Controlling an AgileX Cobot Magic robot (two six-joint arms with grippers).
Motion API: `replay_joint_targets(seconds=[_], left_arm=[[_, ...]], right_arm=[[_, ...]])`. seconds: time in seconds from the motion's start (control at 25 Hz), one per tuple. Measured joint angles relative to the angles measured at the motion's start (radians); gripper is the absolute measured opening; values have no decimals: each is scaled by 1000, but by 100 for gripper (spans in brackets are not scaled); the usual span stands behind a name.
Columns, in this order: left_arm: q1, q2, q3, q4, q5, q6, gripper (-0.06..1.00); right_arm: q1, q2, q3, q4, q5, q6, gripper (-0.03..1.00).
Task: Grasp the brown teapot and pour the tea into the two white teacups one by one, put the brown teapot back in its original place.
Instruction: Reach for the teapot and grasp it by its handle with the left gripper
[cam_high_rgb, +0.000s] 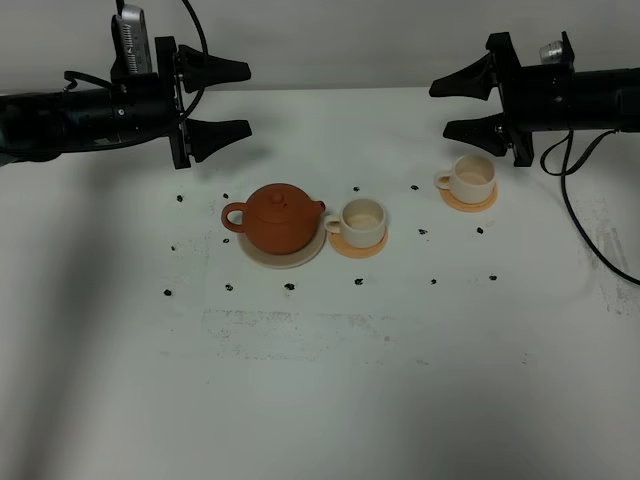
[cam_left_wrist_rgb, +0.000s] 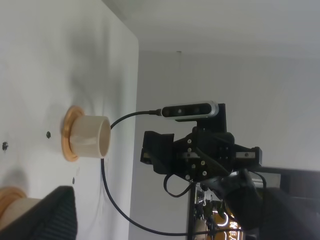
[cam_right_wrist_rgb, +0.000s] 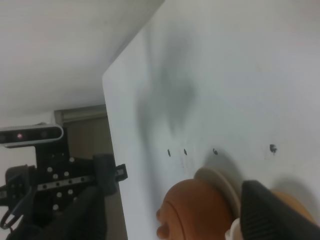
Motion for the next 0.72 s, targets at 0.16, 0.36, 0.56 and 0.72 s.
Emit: replay_joint_targets(seconds=[0.16,0.36,0.56,0.72], left_arm=[[0,0,0,0,-4,0,74],[0,0,0,0,-5,2,74],[0,-4,0,0,-28,101,72],[0,-47,-31,85,-89,198,67]], right_arm=[[0,0,0,0,-1,0,58],[0,0,0,0,-1,-4,58],[0,1,-21,-15,0,-130,58],[0,-2,-99,-126,0,-192,58]])
